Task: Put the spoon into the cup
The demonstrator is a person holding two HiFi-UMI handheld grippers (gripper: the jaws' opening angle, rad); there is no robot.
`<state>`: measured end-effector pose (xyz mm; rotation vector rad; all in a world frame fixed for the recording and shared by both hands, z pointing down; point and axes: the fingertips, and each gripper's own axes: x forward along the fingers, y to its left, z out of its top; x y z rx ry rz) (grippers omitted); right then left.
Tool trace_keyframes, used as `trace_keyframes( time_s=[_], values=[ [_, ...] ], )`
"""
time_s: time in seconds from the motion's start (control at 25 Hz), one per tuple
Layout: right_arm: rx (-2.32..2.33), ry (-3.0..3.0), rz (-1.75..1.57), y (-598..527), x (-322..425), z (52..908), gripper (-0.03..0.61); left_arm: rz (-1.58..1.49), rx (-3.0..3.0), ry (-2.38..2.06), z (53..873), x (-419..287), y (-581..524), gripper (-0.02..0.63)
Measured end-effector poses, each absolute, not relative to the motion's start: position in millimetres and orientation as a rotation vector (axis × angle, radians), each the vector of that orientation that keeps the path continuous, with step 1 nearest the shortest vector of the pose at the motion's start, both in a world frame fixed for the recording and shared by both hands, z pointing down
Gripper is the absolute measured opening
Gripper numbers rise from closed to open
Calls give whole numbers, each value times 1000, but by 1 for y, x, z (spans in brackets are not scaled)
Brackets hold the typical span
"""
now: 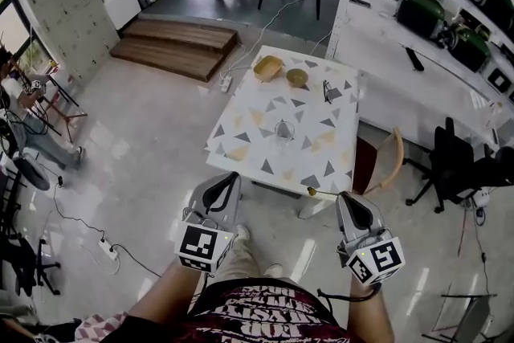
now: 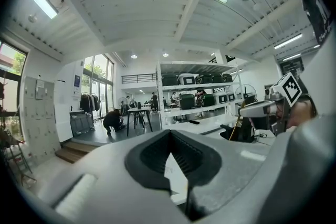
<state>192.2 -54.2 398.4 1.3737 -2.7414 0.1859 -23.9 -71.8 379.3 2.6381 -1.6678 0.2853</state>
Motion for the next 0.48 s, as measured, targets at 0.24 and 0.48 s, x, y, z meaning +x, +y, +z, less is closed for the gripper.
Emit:
trace_keyframes(
  time_s=[0.24, 0.48],
  values=[
    [1373, -2730, 170, -81, 176, 395, 34, 245, 2654, -1660, 371, -37, -105, 1],
    [1391, -2709, 162, -118, 160, 393, 34, 246, 2661, -1639, 376, -52, -146, 1]
  ],
)
